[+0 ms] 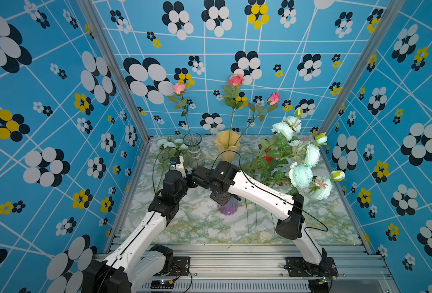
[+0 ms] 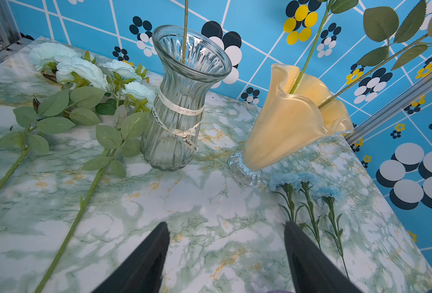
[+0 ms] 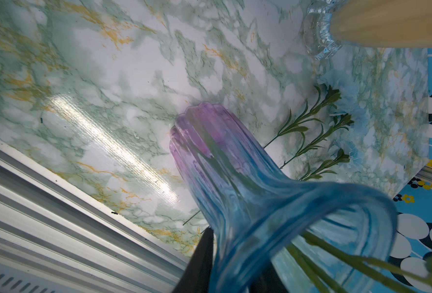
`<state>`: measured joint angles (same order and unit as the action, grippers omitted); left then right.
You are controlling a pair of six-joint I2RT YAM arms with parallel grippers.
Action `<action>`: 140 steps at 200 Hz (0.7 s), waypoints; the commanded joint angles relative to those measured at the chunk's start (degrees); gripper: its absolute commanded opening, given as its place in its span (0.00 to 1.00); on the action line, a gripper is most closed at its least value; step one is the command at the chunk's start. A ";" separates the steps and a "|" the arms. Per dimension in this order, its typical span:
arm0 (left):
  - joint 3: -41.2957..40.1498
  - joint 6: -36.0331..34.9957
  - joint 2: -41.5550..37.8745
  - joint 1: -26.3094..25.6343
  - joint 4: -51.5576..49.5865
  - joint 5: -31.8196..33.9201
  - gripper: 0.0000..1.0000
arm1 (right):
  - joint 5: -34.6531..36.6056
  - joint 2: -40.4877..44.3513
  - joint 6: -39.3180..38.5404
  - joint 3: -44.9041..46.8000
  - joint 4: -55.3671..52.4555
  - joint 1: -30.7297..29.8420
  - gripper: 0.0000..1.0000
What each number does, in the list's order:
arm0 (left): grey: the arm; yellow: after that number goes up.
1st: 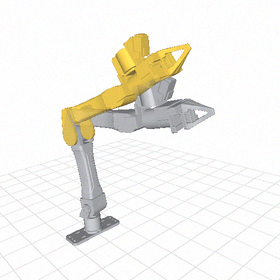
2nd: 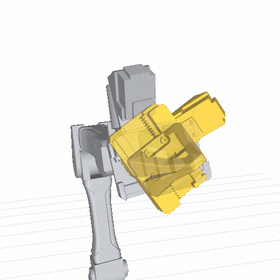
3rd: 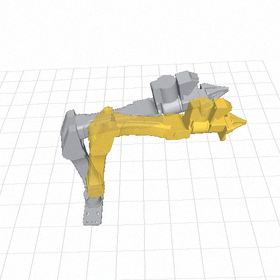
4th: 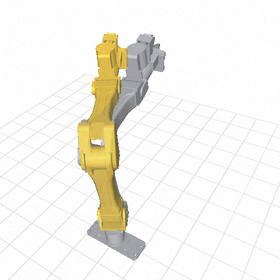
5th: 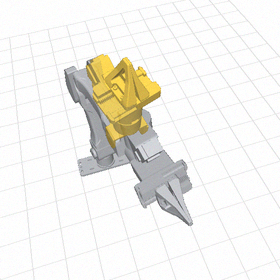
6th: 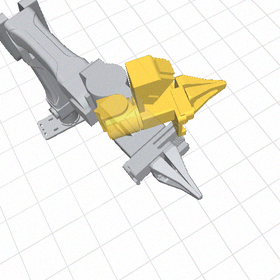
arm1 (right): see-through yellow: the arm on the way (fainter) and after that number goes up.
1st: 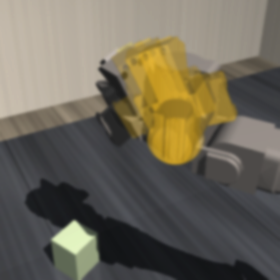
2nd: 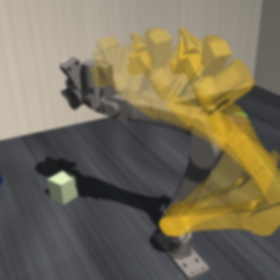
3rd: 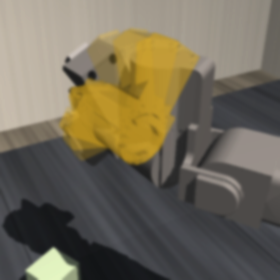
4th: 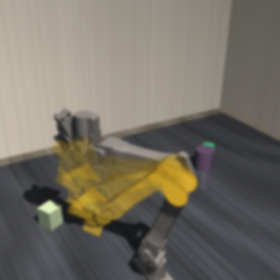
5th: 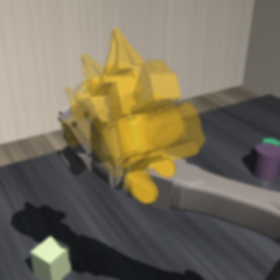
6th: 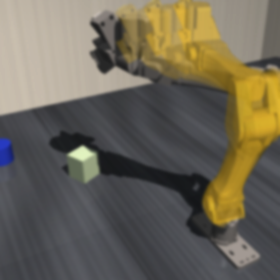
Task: Pick out blue flowers from the vase
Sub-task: Pick up the flower from the vase.
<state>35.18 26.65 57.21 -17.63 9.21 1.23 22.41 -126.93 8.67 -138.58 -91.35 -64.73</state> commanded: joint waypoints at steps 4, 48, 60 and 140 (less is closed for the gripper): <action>-1.07 0.85 0.01 0.40 0.50 -0.70 0.74 | 0.79 0.15 0.45 -1.05 -4.83 -0.18 0.36; -1.38 0.54 -0.51 0.44 1.40 -1.50 0.74 | -0.49 1.95 0.92 -0.61 2.12 -0.22 0.49; -1.39 0.35 -0.93 0.47 1.38 -1.65 0.74 | -0.13 4.31 1.21 -0.60 3.42 -0.22 0.50; -1.94 -1.29 -4.82 0.31 1.44 -3.17 0.74 | 1.78 18.15 0.95 7.92 19.52 -0.39 0.55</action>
<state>34.06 26.37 53.89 -17.63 9.43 -0.69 22.57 -112.92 8.88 -132.73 -78.63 -64.75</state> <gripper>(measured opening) 0.743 0.546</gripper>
